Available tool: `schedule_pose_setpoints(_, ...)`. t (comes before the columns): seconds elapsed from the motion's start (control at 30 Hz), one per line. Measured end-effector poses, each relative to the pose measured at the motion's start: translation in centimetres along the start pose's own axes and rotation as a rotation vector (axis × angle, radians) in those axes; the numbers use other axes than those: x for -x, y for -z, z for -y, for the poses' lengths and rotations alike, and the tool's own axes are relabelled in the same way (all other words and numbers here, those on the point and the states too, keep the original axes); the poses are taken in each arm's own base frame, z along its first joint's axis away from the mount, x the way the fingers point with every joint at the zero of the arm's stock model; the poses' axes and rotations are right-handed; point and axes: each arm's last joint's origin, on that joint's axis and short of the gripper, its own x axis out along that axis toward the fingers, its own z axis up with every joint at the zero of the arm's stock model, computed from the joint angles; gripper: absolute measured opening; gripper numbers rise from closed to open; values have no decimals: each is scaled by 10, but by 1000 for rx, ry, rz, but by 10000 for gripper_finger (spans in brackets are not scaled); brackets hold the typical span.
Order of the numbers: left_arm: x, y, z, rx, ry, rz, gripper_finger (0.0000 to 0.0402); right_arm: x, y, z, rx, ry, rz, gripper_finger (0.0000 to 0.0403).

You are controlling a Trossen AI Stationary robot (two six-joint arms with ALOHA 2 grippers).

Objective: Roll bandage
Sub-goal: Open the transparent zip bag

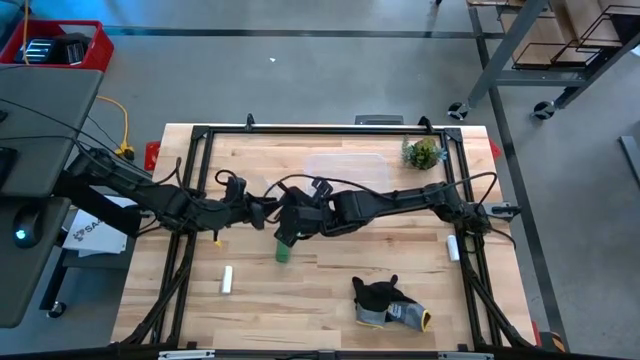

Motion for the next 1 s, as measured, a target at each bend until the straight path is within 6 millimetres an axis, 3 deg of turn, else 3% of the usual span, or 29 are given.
schedule_pose_setpoints(0.77,-2,-1,-1,57,-21,28,170,0,0,0,6,-2,-1,0)
schedule_pose_setpoints(1.0,-7,-4,-4,40,-42,39,101,0,0,0,3,0,3,0)
